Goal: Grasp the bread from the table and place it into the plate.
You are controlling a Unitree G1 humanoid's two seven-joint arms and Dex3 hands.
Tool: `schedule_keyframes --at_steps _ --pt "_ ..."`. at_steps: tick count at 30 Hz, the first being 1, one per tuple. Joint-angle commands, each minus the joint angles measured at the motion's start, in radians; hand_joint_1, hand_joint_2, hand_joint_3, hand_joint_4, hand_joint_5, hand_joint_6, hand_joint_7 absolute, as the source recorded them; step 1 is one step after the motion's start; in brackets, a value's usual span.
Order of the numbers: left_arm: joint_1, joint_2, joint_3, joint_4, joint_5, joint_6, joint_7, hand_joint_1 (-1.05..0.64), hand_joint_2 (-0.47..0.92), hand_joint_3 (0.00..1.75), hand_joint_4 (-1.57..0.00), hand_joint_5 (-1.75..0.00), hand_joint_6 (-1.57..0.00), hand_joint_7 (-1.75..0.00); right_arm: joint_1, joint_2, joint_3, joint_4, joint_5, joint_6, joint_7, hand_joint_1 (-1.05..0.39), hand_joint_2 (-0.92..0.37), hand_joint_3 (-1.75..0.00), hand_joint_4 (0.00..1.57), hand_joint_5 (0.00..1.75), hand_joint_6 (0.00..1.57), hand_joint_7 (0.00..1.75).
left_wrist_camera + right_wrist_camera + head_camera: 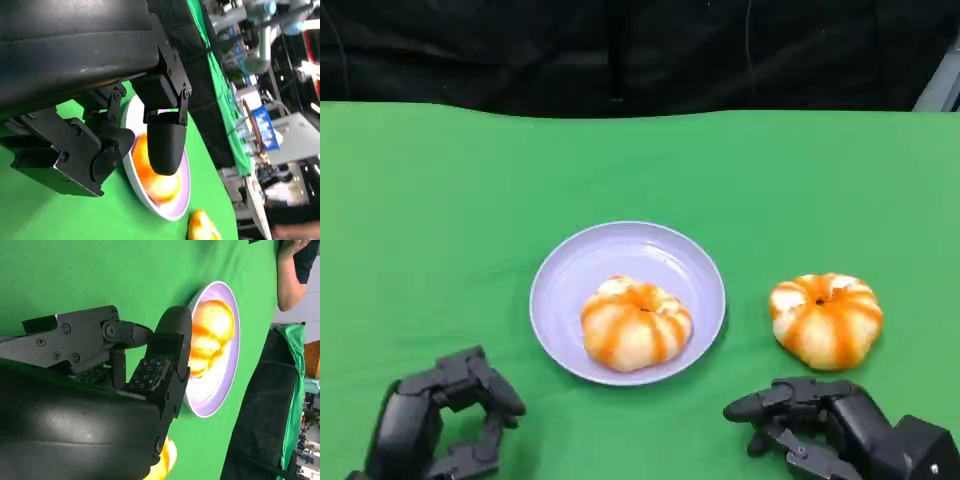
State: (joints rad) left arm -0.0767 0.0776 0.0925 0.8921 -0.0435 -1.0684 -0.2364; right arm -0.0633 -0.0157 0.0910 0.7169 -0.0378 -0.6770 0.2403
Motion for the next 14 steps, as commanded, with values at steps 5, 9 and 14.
schedule_keyframes --at_steps 5,9,14 --pt "0.024 0.0 -0.014 0.004 -0.009 -0.005 -0.014 0.06 0.43 1.3 -0.95 -1.54 -0.95 -1.3 0.019 -0.022 -0.005 0.003 -0.007 0.013 -0.007 -0.06 -0.92 -0.41 0.78 1.18 1.06 0.4" --pt "0.026 0.0 -0.017 0.0 -0.011 -0.009 -0.018 0.06 0.43 1.3 -0.96 -1.54 -0.95 -1.31 0.021 -0.024 -0.006 0.0 -0.005 0.007 -0.004 -0.07 -0.92 -0.4 0.79 1.18 1.06 0.4" --pt "0.029 -0.005 -0.019 -0.007 -0.043 0.004 -0.053 0.06 0.41 1.35 -0.95 -1.55 -0.95 -1.31 0.022 -0.026 -0.008 0.0 -0.002 0.001 -0.003 -0.07 -0.92 -0.39 0.79 1.16 1.06 0.4"
